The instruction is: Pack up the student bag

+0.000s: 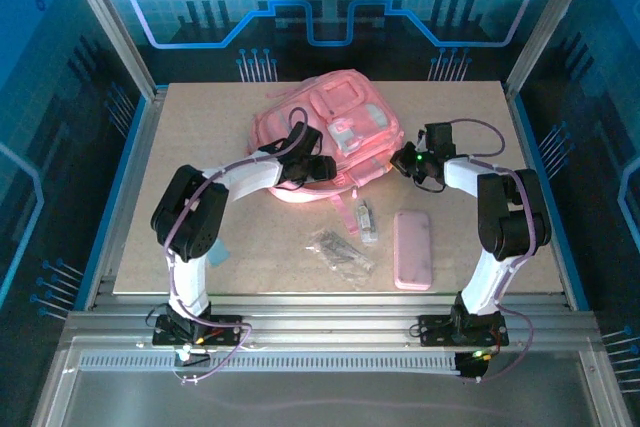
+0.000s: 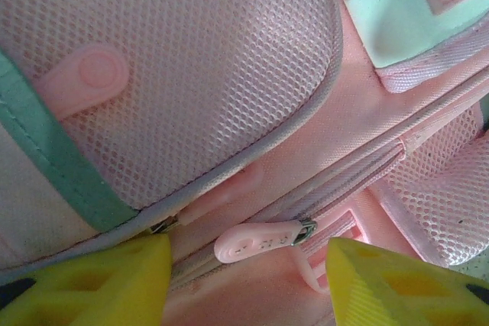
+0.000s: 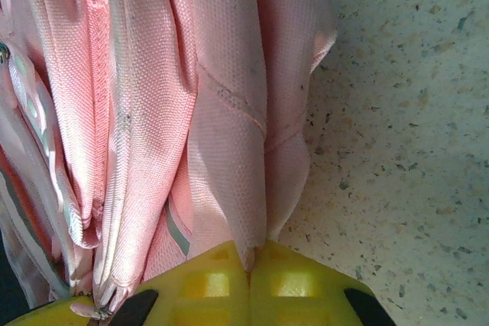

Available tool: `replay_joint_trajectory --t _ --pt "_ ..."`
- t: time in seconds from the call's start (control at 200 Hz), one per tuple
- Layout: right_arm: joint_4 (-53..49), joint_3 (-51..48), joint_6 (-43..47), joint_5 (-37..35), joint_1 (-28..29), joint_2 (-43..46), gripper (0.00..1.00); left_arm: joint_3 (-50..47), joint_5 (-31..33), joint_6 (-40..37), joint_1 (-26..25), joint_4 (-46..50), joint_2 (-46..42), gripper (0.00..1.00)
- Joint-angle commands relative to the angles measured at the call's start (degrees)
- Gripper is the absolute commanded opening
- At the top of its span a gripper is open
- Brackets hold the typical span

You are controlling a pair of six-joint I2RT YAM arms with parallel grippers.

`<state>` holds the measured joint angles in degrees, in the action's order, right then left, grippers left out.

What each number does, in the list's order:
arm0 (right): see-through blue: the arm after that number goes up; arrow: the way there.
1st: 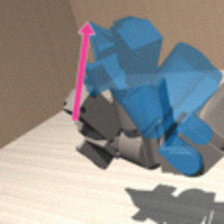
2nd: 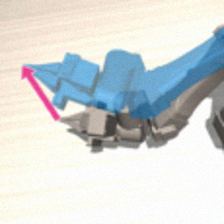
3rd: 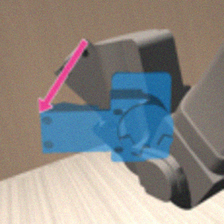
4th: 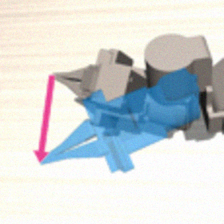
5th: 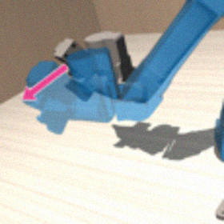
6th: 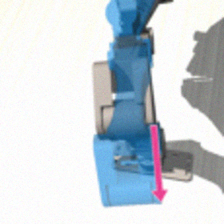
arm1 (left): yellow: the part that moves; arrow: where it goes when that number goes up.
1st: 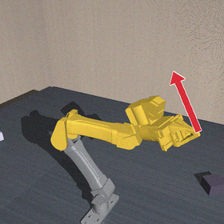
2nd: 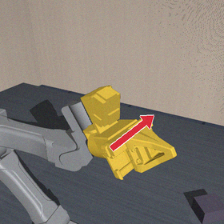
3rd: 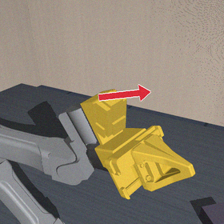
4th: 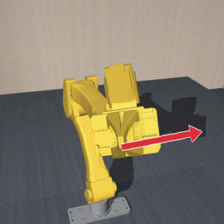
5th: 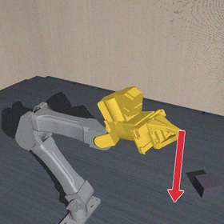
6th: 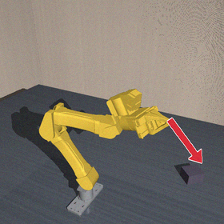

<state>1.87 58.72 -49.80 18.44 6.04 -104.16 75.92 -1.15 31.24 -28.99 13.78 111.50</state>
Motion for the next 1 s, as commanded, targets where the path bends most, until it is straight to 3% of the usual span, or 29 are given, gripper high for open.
replay_joint_trajectory --t 0.0,0.1,0.225,0.325,0.455,0.75,0.86,0.995 --pt "0.81 2.45 1.59 1.58 0.82 0.38 0.0 2.58 -4.13 -1.64 1.29 -2.17 3.15 0.56" --pt "0.34 2.71 1.94 1.58 0.91 0.51 0.0 3.94 -5.48 -2.27 1.41 -4.86 4.7 0.52" --pt "0.16 2.71 2.28 1.57 1.0 0.45 0.0 4.41 -8.61 -3.6 1.42 -8.83 5.72 0.35" --pt "-0.32 2.8 2.78 1.41 1.0 0.37 0.0 4.46 -11.86 -4.77 1.4 -10.03 5.67 0.29" --pt "-1.02 3.34 3.3 1.25 1.06 0.23 0.0 3.15 -13.29 -5.27 1.18 -10.88 4.54 0.3" --pt "-1.79 3.83 3.72 1.08 1.01 0.1 0.0 7.1 -7.63 -8.51 1.13 -2.54 8.33 0.31" --pt "-1.63 3.69 3.63 1.16 1.04 0.1 0.0 9.31 -4.77 -9.29 1.12 -0.25 9.75 0.43" --pt "-1.63 3.9 3.55 1.47 1.05 -0.08 0.0 13.53 -0.38 -11.39 0.13 2.23 11.89 0.44"
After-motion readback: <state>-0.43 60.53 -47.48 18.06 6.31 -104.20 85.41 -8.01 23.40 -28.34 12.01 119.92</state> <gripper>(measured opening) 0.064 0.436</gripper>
